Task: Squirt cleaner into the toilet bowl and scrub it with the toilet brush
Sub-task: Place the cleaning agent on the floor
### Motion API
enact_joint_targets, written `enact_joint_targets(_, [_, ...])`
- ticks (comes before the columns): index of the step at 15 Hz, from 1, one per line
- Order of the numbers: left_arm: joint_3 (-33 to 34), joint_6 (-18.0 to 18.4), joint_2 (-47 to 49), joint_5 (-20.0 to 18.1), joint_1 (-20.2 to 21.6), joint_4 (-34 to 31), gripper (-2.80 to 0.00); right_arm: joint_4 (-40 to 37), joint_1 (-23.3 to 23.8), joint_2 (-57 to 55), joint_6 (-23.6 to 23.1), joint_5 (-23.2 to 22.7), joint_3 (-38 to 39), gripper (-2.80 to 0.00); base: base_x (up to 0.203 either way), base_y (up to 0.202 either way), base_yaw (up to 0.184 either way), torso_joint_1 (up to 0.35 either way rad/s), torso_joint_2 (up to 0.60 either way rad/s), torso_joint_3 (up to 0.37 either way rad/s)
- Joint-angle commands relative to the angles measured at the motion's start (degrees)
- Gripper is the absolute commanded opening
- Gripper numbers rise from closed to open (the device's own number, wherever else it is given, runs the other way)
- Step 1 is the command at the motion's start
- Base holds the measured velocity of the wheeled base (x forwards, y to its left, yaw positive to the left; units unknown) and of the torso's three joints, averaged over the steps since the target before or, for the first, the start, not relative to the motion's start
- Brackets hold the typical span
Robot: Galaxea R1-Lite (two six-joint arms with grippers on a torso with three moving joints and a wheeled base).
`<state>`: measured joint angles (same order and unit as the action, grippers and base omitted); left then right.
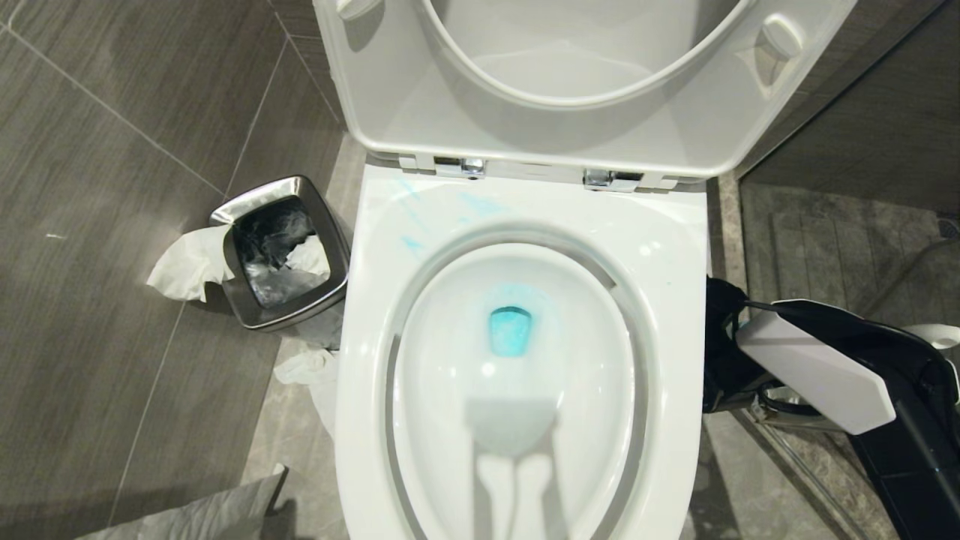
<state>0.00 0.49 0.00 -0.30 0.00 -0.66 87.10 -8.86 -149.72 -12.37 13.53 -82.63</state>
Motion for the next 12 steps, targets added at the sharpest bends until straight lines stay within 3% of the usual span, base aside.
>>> enact_joint_targets(1, [0.1,0.0,0.1,0.0,0.0,0.0,-2.8,0.6,0.0,1.1,-0.1,0.1,-0.1,-2.8,0.0,0.0,0.0,0.007,0.0,-0.061])
enact_joint_targets(12, [0.1,0.3,0.1,-0.1,0.0,0.0,-2.8,0.6,0.1,-2.0,-1.1,-2.5,-0.8,-2.8,0.0,0.0,0.0,0.001,0.0,-0.011])
